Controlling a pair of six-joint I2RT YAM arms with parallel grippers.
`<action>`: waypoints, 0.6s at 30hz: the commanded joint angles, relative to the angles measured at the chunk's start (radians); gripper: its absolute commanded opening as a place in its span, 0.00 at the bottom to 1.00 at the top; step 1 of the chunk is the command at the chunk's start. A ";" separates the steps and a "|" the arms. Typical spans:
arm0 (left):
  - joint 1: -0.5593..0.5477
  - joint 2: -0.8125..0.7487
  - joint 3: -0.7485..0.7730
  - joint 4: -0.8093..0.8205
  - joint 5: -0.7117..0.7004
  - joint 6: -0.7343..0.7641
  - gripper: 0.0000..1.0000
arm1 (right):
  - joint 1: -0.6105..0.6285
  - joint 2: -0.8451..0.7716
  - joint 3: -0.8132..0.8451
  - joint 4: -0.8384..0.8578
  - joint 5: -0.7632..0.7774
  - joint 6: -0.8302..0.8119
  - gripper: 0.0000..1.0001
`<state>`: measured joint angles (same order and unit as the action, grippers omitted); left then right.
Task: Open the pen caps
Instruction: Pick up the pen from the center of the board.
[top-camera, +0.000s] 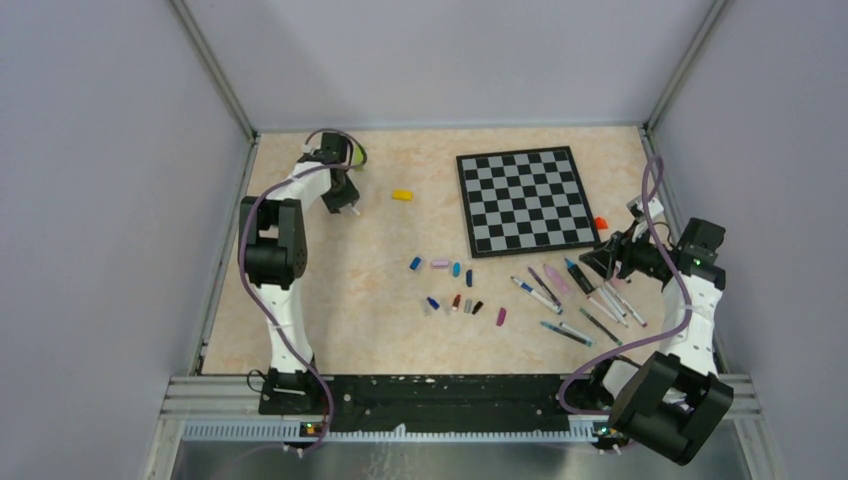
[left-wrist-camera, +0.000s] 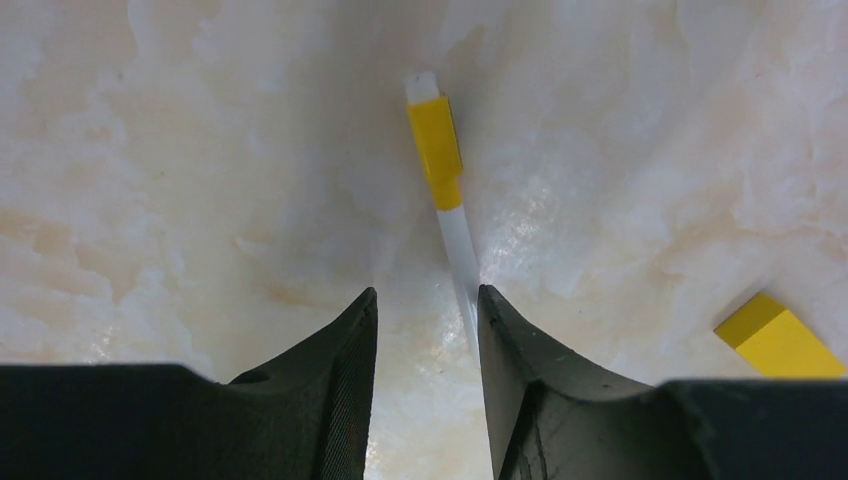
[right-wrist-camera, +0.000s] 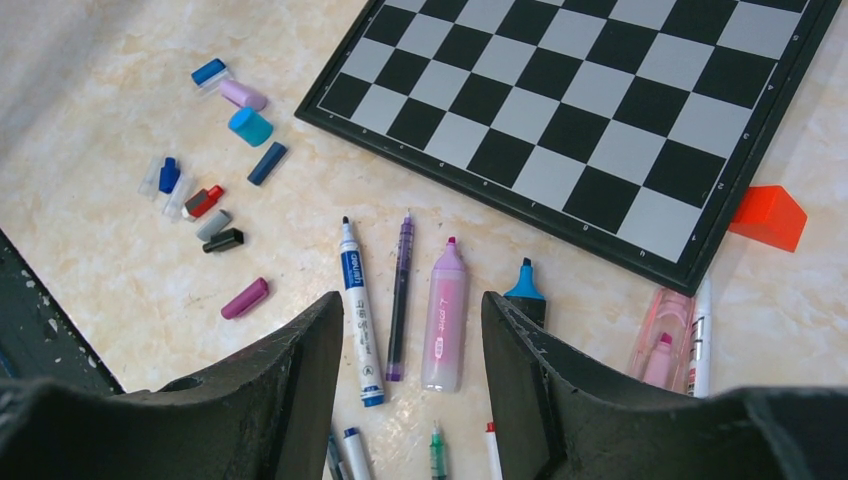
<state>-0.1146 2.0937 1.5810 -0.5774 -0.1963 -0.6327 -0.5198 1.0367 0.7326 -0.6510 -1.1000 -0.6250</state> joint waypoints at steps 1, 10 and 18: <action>0.007 0.032 0.089 -0.031 -0.003 0.024 0.44 | 0.001 0.002 0.001 0.027 -0.008 -0.008 0.52; 0.012 0.134 0.219 -0.138 -0.010 0.033 0.35 | 0.002 0.007 0.002 0.025 -0.007 -0.009 0.52; 0.012 0.165 0.234 -0.168 0.004 0.047 0.21 | 0.002 0.004 0.004 0.021 -0.004 -0.013 0.52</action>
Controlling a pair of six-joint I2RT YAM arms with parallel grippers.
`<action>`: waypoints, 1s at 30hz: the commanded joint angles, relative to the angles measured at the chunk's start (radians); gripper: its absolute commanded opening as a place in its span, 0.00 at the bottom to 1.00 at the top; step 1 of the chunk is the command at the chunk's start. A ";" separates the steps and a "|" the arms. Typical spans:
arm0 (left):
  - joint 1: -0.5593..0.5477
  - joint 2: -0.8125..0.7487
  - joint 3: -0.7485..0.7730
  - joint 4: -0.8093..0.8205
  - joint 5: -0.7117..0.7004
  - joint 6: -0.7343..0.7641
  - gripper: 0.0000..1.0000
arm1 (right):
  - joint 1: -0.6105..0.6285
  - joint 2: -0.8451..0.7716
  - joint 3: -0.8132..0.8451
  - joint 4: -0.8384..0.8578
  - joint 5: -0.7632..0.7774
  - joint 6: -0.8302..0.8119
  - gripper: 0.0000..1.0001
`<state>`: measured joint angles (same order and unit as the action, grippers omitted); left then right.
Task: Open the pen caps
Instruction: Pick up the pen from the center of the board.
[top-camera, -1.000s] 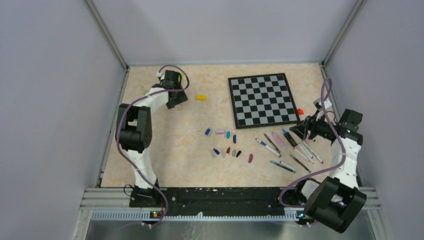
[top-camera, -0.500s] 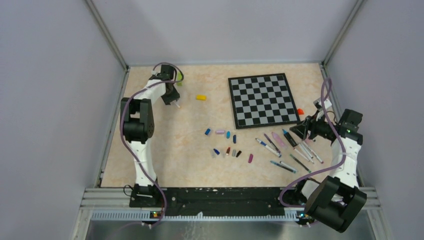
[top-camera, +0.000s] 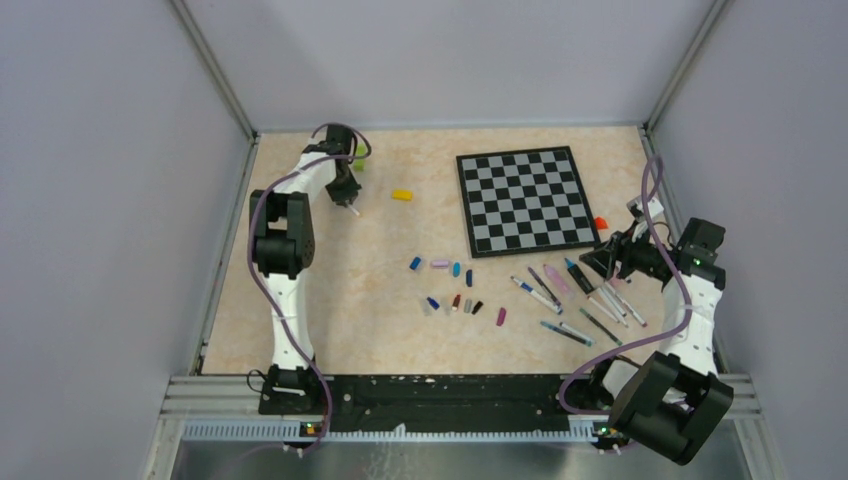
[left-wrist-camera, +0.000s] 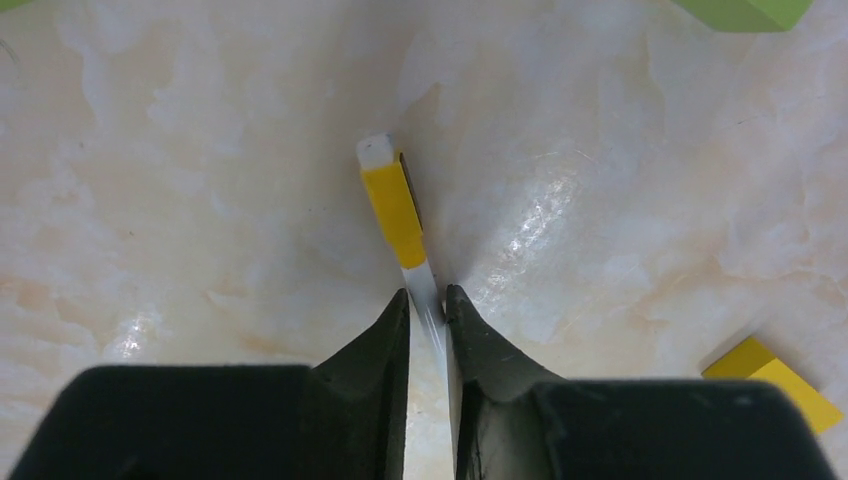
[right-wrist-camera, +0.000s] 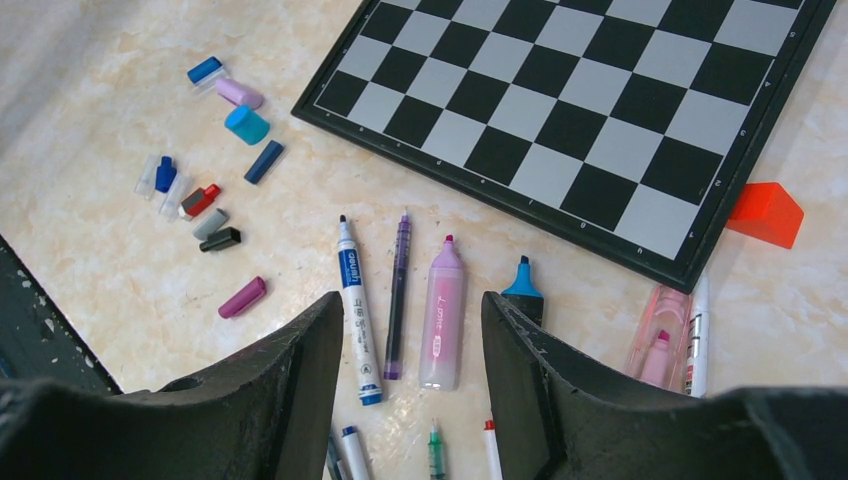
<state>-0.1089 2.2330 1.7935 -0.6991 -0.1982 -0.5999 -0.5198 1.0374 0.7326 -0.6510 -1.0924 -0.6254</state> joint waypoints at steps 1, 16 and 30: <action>0.006 0.028 0.021 -0.051 0.004 0.017 0.18 | 0.002 0.003 0.004 0.021 -0.012 -0.013 0.52; 0.006 -0.184 -0.146 0.056 0.080 0.122 0.00 | 0.001 -0.015 0.004 -0.005 -0.040 -0.036 0.52; -0.010 -0.865 -0.994 0.997 0.942 -0.062 0.00 | 0.065 -0.014 0.060 -0.167 -0.177 -0.210 0.55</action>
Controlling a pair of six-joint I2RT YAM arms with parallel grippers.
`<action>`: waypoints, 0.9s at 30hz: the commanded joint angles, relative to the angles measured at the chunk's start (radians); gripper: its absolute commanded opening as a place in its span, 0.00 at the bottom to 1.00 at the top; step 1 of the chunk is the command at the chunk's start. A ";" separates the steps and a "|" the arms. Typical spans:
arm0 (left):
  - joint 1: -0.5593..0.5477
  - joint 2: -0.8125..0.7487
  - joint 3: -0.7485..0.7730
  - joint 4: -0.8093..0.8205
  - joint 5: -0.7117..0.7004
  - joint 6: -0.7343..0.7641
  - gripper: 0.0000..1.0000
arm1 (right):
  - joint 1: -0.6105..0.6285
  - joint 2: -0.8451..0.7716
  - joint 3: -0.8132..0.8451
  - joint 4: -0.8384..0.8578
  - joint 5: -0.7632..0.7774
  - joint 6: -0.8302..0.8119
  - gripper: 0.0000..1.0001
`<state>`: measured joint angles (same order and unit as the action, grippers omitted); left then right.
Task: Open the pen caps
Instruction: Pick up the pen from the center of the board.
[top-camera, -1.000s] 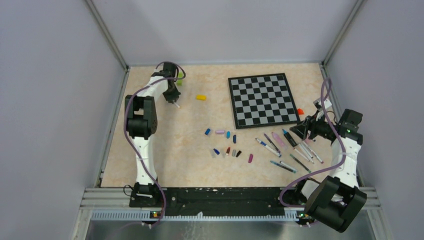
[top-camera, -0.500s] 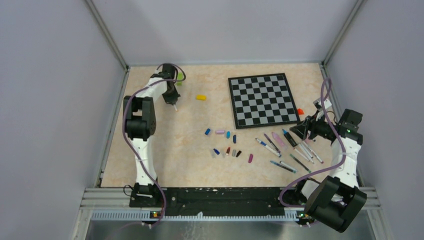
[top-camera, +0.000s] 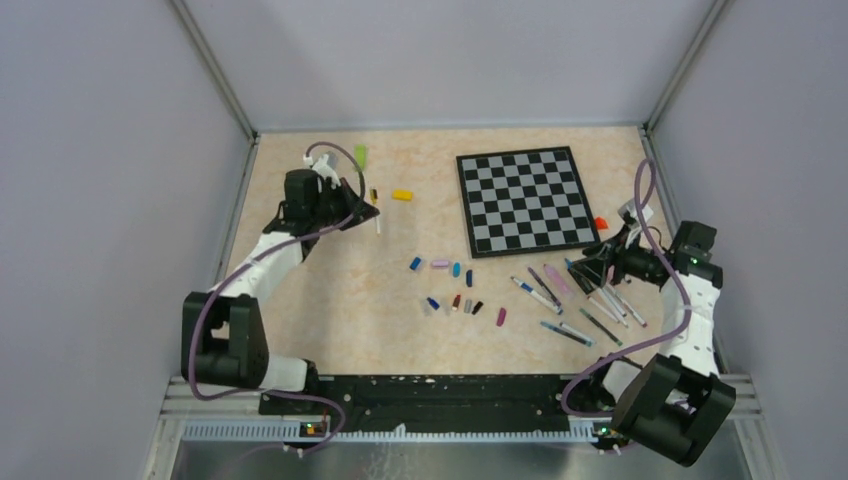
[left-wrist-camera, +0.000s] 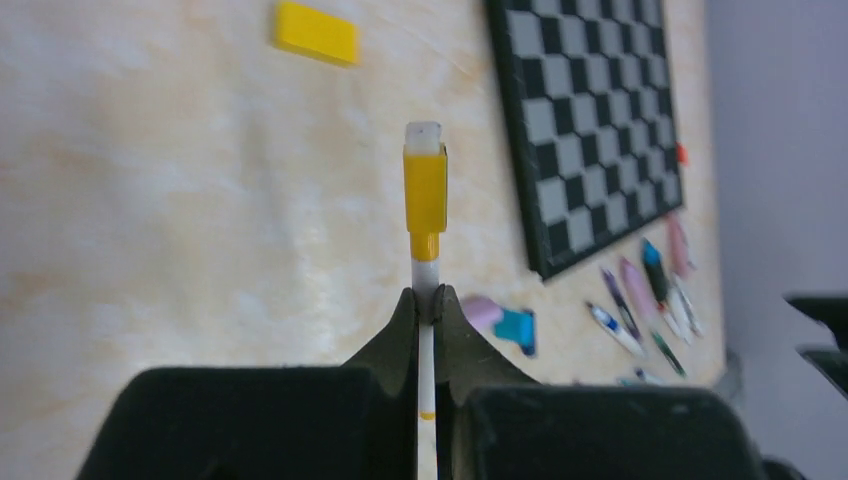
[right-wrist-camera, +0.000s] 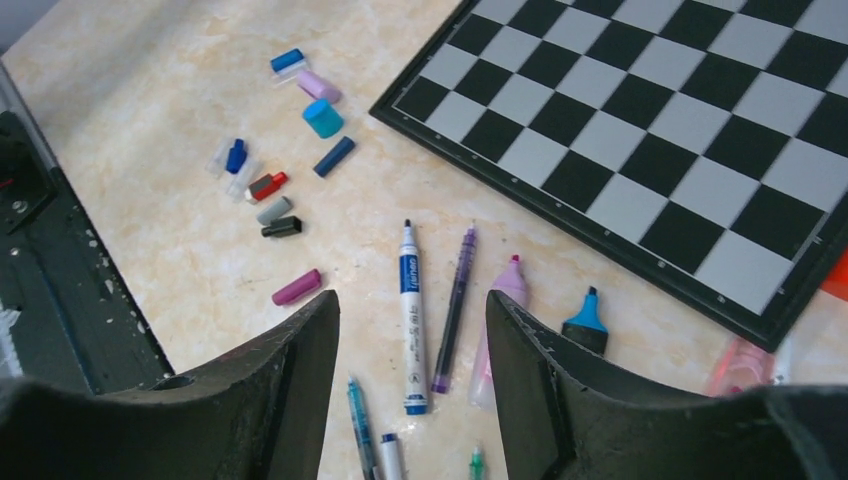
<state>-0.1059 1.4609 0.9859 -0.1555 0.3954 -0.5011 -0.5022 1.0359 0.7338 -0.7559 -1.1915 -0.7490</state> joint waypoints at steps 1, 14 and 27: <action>-0.027 -0.121 -0.233 0.544 0.371 -0.229 0.00 | 0.072 -0.011 0.071 -0.071 -0.079 -0.084 0.57; -0.485 -0.197 -0.332 1.040 0.077 -0.393 0.00 | 0.540 0.063 0.189 0.257 -0.047 0.486 0.59; -0.657 -0.071 -0.234 1.133 -0.106 -0.366 0.00 | 0.674 0.089 0.032 0.964 -0.127 1.284 0.61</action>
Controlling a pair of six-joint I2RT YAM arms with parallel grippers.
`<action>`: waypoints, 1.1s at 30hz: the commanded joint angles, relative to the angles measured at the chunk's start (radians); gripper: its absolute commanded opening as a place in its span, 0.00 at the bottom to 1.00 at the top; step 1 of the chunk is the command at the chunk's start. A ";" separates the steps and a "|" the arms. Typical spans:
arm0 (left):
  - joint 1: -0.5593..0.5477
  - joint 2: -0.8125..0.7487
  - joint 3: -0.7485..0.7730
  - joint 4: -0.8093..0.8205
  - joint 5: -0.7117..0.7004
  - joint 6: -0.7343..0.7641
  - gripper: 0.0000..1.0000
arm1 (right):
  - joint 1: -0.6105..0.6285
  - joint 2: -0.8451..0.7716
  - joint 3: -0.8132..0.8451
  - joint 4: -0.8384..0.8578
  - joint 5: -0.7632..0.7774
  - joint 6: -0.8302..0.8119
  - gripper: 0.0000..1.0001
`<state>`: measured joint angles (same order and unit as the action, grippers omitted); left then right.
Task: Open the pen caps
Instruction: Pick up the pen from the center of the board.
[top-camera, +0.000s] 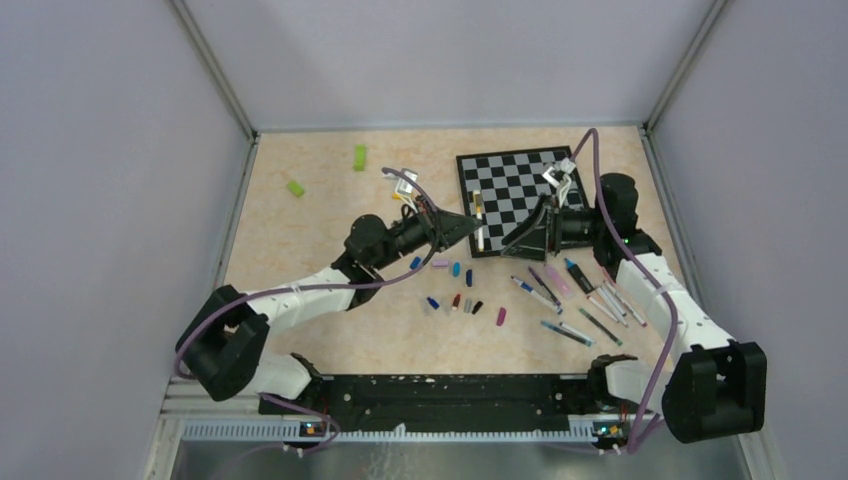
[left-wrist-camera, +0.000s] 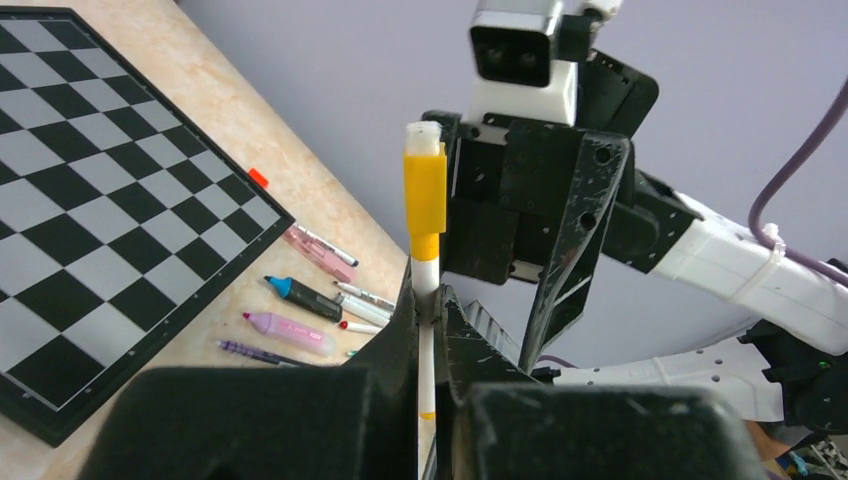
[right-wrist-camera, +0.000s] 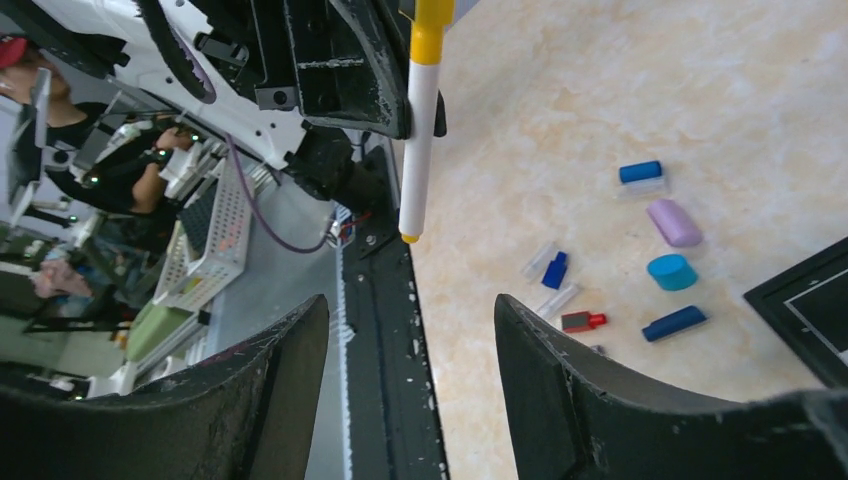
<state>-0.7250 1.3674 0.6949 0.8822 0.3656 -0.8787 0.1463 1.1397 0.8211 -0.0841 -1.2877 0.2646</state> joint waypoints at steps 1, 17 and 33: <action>-0.047 0.028 0.060 0.098 -0.088 0.012 0.00 | 0.028 -0.012 -0.063 0.308 -0.028 0.282 0.61; -0.146 0.075 0.073 0.120 -0.181 0.017 0.01 | 0.077 0.009 -0.103 0.387 0.020 0.353 0.46; -0.166 -0.020 0.044 0.034 -0.260 0.115 0.68 | 0.083 0.008 -0.104 0.330 -0.008 0.261 0.00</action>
<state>-0.8864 1.4345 0.7338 0.9218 0.1558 -0.8448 0.2161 1.1606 0.7113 0.2867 -1.2694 0.6250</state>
